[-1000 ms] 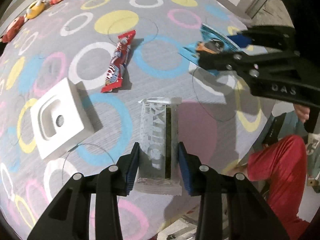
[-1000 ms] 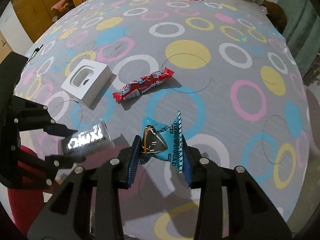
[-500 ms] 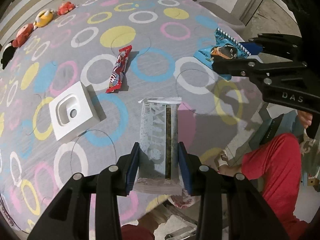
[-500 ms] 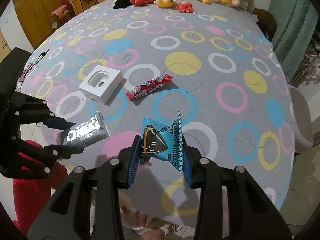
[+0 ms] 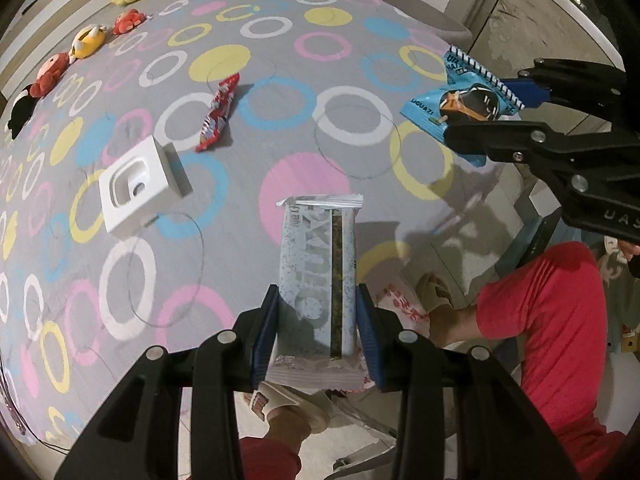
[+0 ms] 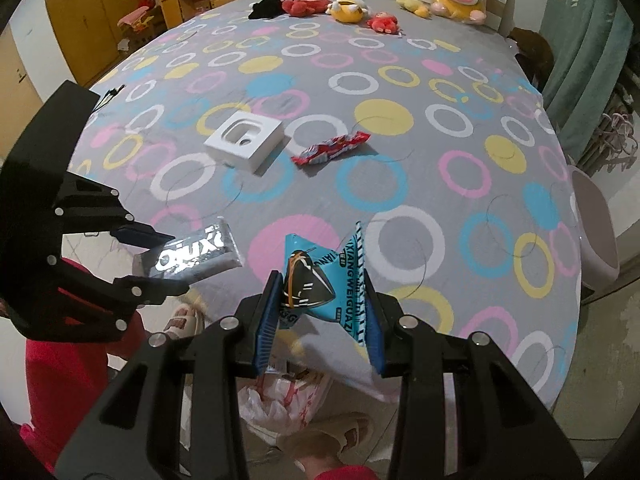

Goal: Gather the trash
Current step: 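Lift both held wrappers off the bed and carry them down over the bag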

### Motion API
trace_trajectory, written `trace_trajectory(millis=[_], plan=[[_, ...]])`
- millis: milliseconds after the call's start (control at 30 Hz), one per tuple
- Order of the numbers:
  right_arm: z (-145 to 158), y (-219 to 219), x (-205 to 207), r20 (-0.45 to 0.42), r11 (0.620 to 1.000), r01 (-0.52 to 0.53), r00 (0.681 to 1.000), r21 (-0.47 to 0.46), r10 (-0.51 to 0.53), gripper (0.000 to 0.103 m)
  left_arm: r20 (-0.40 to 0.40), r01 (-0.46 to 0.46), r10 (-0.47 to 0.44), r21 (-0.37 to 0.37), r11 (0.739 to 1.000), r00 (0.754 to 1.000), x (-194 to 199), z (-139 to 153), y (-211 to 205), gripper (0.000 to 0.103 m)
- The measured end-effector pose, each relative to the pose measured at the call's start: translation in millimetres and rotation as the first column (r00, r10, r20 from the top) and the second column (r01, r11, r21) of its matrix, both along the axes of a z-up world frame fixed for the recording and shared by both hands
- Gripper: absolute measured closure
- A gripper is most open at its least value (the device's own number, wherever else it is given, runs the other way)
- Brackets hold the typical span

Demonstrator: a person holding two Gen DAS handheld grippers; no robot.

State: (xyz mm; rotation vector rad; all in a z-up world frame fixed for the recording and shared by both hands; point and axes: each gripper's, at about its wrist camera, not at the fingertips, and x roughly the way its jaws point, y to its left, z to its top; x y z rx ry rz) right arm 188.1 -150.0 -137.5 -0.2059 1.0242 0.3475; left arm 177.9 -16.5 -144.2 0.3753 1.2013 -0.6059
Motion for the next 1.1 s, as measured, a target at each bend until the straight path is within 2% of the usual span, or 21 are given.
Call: trace_trajectory(millis=[367, 633, 1100], plan=[[-23.3, 19.9, -44.7, -0.005, 0.999, -0.044, 0.999, -0.001, 0.044, 0.066, -0.020, -0.062, 0.062, 0.003, 0.998, 0.998, -50.2, -34.4, 2.4, 0.066], [-41.6, 31.5, -81.1, -0.018, 0.997, -0.073, 0.997, -0.015, 0.073, 0.066, -0.056, -0.076, 0.076, -0.003, 0.997, 0.996, -82.9, -59.9, -6.5, 0.066], [-78.1, 26.9, -108.0, -0.072, 1.000, -0.014, 0.997, -0.002, 0.014, 0.066, -0.090, -0.081, 0.082, 0.014, 0.997, 0.993, -101.8, -104.2, -11.0, 0.066]])
